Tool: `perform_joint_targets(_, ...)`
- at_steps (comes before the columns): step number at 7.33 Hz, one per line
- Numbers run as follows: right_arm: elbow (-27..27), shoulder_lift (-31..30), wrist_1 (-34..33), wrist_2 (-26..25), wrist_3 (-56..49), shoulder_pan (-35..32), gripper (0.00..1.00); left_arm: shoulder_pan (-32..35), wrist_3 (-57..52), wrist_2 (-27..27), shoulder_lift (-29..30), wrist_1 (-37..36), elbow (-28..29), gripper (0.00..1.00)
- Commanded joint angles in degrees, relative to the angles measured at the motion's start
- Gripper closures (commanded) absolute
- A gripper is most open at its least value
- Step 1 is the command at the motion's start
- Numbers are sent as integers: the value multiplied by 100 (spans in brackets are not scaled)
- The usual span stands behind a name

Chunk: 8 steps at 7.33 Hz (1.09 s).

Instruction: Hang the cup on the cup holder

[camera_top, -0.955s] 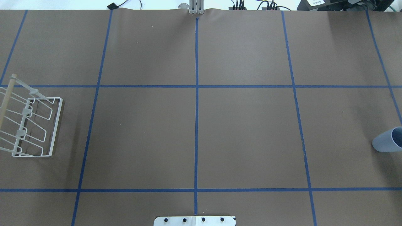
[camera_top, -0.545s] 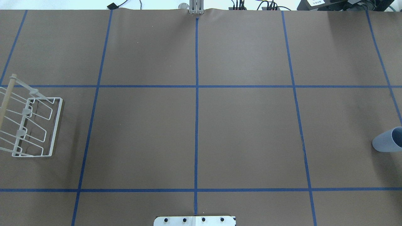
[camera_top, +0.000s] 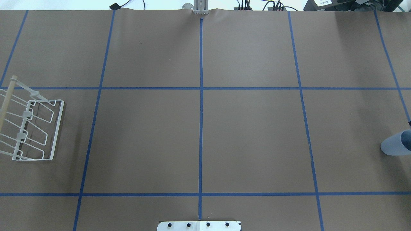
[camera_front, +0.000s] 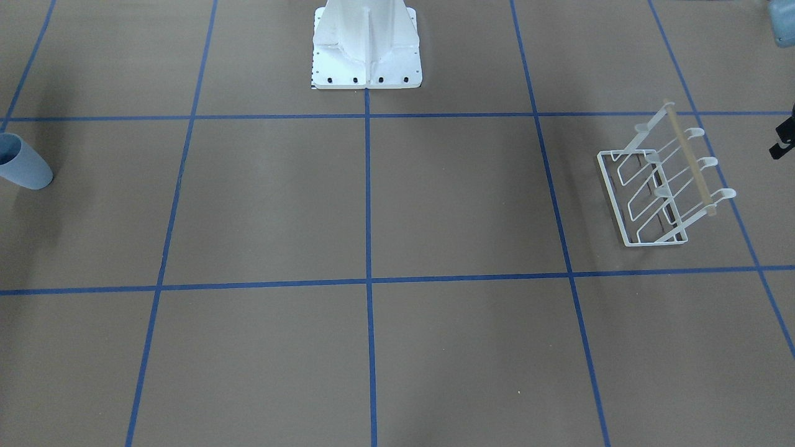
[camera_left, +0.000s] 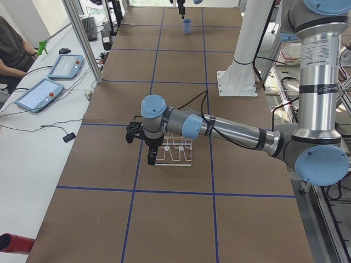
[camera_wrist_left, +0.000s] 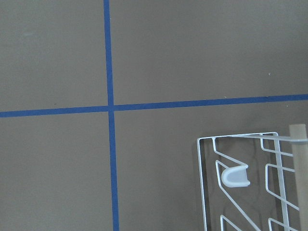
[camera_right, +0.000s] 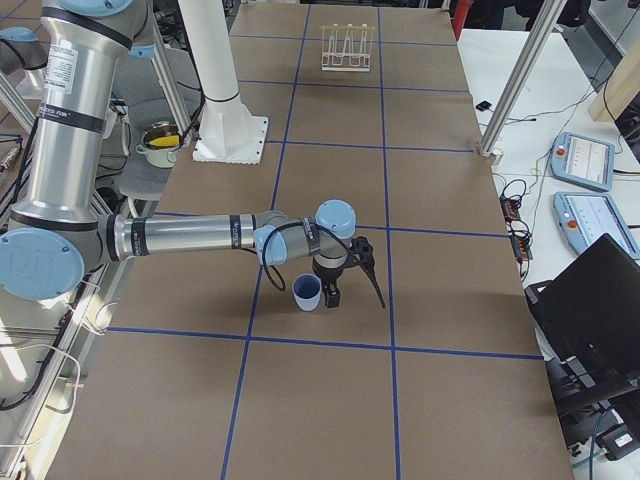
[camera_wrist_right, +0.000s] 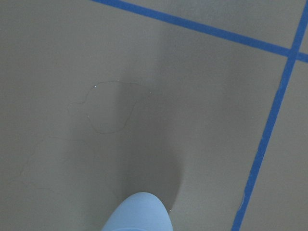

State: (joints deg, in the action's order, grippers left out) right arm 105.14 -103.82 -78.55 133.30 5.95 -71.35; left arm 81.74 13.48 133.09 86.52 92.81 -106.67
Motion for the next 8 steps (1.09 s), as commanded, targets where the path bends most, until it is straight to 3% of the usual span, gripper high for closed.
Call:
perform_joint_targets(1,-37,-557,844,-23,2,103,2,0,6,7,14,9,-38,2)
perform_joint_targets(5,-213,-430,1079,-33,81,297,6,0,15,7,14,9,-82,2)
perform_joint_targets(8,-686,-166,1122,46,90,297,6,0,23,15,14,9,-91,2)
